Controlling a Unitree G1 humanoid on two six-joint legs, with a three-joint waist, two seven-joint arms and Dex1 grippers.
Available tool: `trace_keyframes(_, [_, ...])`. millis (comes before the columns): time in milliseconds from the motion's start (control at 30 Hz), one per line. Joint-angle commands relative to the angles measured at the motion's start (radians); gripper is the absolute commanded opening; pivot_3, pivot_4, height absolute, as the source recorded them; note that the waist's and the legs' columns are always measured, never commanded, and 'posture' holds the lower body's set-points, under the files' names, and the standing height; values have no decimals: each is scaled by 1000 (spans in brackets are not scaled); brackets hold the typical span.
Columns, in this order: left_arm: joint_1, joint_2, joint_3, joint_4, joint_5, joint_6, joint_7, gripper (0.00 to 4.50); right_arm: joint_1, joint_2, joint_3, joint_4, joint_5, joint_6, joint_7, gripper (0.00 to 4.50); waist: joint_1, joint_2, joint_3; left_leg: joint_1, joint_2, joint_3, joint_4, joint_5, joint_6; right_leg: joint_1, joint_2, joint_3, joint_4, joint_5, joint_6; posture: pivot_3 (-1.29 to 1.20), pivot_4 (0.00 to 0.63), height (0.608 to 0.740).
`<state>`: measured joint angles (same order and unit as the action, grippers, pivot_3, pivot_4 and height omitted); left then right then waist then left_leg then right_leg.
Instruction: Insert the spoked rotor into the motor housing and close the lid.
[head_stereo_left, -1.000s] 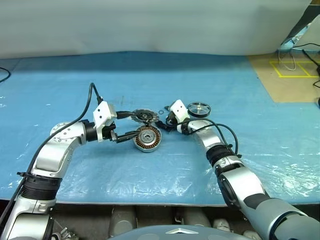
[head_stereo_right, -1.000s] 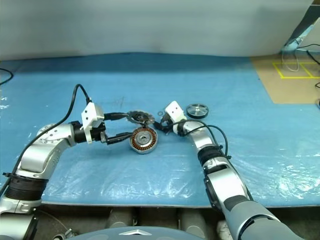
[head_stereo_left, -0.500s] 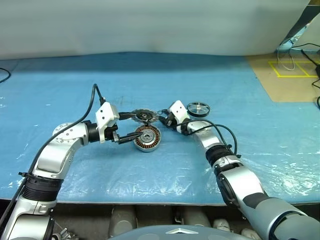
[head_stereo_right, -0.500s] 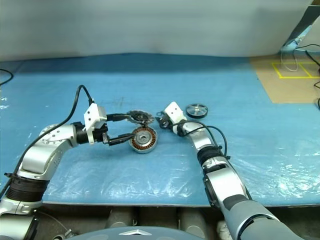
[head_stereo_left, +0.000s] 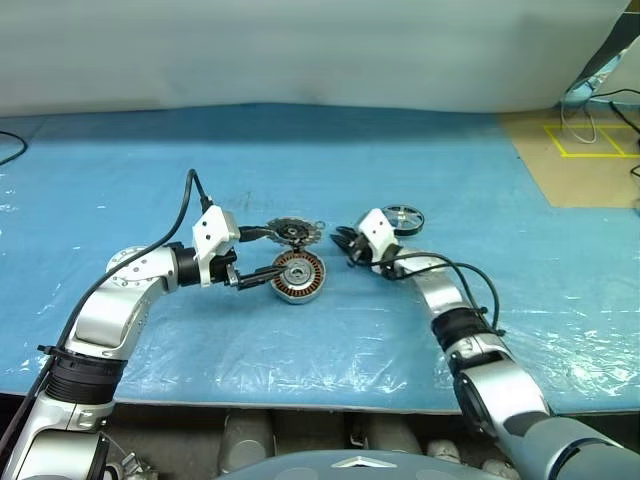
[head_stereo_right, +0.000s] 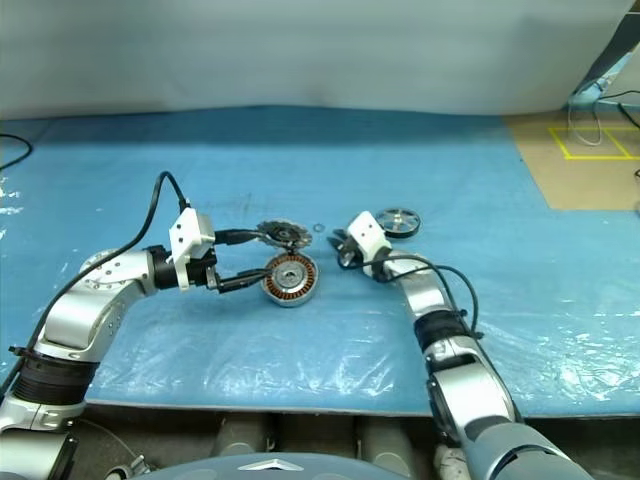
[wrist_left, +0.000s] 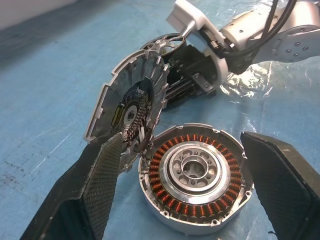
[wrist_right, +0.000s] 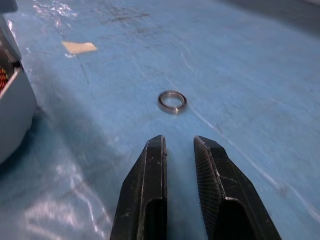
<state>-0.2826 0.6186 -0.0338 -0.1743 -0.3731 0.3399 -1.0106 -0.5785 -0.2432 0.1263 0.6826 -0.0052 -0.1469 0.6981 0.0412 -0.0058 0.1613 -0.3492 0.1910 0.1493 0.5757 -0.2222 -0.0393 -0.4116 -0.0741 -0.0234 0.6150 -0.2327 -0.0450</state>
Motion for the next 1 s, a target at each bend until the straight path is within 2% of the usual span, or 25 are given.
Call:
trace_keyframes(33, [-5, 8, 7, -38, -21, 4, -8, 3979, 61, -27, -7, -125, 22, 54, 23, 901, -1, 0, 0, 0, 0, 0, 0, 0, 0, 0, 0, 0, 0, 0, 0, 0, 150, 740])
trace_keyframes(200, [-20, 9, 4, -17, -16, -2, -25, 3979, 134, -44, -1, -276, 45, 124, 44, 901, -2, 0, 0, 0, 0, 0, -3, 0, 0, 0, 0, 0, -2, 0, 0, 0, 150, 740])
trace_keyframes(367, [-31, 4, 9, -4, -14, -4, -26, 3979, 112, -20, 6, -349, 67, 170, 56, 901, -3, 0, 0, 0, 0, 0, -4, 0, 0, 0, 0, 0, -4, 0, 0, 0, 150, 740])
trace_keyframes(567, [9, -5, 37, -39, -17, 1, 24, 3979, 44, 5, 13, -301, 61, 173, 61, 901, -4, 0, 0, 0, 0, 0, -5, 0, 0, -1, 0, 0, -5, 0, 0, 0, 150, 740])
trace_keyframes(667, [46, -32, 72, -51, 23, -37, 123, 3979, 20, 6, 19, -249, 43, 154, 56, 901, -5, 0, 0, -1, 0, 0, -5, 0, 0, -1, 0, 0, -6, 0, 0, 0, 150, 740])
trace_keyframes(767, [93, -47, 112, -75, 29, -50, 188, 3979, 0, -3, 30, -202, 33, 143, 76, 1447, -5, 0, 0, -1, 0, 0, -6, 0, 0, -1, 0, -1, -7, 0, 0, 0, 150, 740])
trace_keyframes(900, [180, -44, 146, -129, 21, -54, 221, 3979, -21, -15, 37, -166, 35, 136, 115, 2763, -7, 0, 0, -1, 0, 0, -5, 0, 0, -1, 0, -1, -7, 0, 0, 0, 150, 740])
trace_keyframes(1000, [233, -43, 170, -173, 6, -46, 242, 3979, -5, -28, 52, -190, 41, 145, 161, 2763, -11, 0, 0, -1, 0, 0, -6, 0, 0, -1, 0, -1, -7, 0, 0, 0, 150, 740])
